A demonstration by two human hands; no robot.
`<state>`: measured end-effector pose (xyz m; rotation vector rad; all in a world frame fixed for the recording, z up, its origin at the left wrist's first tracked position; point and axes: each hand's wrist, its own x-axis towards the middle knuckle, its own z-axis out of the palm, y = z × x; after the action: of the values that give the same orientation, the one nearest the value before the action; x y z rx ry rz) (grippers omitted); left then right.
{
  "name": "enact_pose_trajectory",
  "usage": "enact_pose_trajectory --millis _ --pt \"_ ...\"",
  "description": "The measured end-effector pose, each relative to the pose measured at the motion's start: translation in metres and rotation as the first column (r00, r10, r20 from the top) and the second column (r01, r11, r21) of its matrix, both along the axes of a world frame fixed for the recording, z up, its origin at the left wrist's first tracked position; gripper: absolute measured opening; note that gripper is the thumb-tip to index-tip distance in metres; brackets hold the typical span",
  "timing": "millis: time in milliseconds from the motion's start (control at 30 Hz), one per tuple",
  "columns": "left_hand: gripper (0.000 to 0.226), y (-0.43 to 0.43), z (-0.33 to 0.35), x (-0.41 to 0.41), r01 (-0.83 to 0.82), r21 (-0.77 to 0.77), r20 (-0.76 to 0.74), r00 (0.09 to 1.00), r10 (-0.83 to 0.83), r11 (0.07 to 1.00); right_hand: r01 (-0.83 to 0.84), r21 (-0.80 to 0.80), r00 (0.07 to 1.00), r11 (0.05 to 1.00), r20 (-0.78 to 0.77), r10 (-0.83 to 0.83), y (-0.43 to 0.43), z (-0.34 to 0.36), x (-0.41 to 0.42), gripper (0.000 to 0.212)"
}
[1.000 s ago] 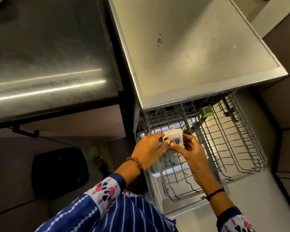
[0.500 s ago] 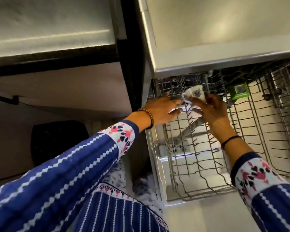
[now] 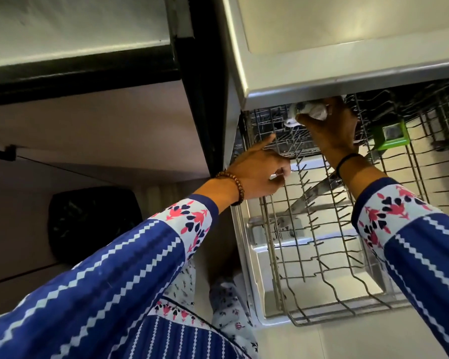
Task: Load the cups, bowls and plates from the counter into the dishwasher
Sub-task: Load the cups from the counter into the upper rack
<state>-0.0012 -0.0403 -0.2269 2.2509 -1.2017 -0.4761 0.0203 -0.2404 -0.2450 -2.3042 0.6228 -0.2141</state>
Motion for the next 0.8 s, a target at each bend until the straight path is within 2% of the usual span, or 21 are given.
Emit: enact_pose_trajectory --millis 100,200,300,400,633,800 --pt "0.014 0.000 -0.001 0.000 0.004 0.004 -0.008 1.000 -0.004 1.000 -0.031 -0.056 1.000 0.998 -0.003 0.031 0.004 -0.004 0.004 0.057" --pt "0.014 -0.001 -0.002 -0.001 -0.006 -0.011 -0.006 1.000 0.006 1.000 -0.055 -0.069 0.998 0.996 -0.028 0.053 0.008 -0.009 0.005 0.050" --pt "0.013 -0.001 -0.004 -0.002 -0.016 -0.011 -0.006 1.000 0.016 1.000 -0.086 -0.008 0.986 0.996 -0.144 0.084 0.010 -0.016 0.004 0.049" --pt "0.012 -0.001 -0.005 -0.003 -0.021 -0.006 0.002 1.000 0.021 1.000 -0.118 0.045 0.963 0.992 -0.240 0.125 0.010 -0.020 -0.003 0.061" --pt "0.015 -0.002 -0.001 -0.004 -0.041 0.024 -0.016 0.999 0.041 0.999 -0.216 0.041 0.938 0.976 -0.270 0.219 0.010 -0.010 -0.020 0.064" --pt "0.016 -0.002 0.008 -0.005 -0.034 0.052 -0.124 0.991 0.040 0.998 -0.250 0.058 0.923 0.966 -0.286 0.256 0.023 0.008 -0.039 0.058"
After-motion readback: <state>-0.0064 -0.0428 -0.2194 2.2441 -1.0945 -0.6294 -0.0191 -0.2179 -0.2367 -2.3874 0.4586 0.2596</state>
